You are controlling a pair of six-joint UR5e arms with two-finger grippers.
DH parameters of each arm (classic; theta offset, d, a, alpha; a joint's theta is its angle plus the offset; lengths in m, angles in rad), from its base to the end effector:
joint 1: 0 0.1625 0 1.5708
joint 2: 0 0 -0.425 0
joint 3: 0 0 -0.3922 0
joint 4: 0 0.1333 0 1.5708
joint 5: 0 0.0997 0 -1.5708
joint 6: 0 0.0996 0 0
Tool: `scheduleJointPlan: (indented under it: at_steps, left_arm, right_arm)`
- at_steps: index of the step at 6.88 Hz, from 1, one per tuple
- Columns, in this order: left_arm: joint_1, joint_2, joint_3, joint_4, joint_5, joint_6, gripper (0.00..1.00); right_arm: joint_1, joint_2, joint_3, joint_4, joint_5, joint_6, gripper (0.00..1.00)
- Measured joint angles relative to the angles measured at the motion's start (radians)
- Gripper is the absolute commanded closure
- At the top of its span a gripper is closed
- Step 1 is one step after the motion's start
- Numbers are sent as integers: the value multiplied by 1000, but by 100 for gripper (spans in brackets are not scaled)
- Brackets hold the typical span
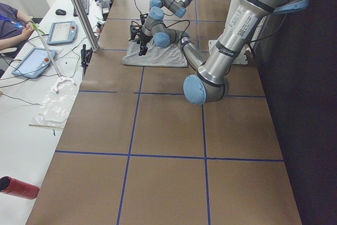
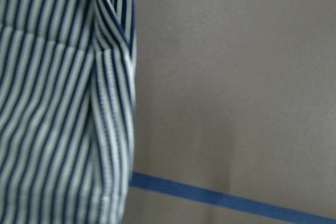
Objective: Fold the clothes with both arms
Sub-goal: 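Move the right gripper to the shirt's far corner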
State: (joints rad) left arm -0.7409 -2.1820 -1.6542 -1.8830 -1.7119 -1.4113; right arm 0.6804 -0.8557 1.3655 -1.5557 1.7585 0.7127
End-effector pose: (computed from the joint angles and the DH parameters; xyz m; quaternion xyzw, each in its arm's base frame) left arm 0.4226 -0.5482 0.2280 0.1538 0.4601 -0.2179 0.8469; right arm -0.5157 -0.5650 0.3267 0.1147 -0.2485 -0.1095 0.9556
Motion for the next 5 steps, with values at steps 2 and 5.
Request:
scheduleJointPlan:
  at_steps: [2, 5]
  left_arm:
    - [0, -2, -1, 2, 0, 0, 0]
    - [-1, 2, -43, 6, -60, -17, 0]
  right_arm:
    - [64, -38, 0, 56, 51, -62, 0]
    - [95, 59, 0, 69, 148, -15, 0]
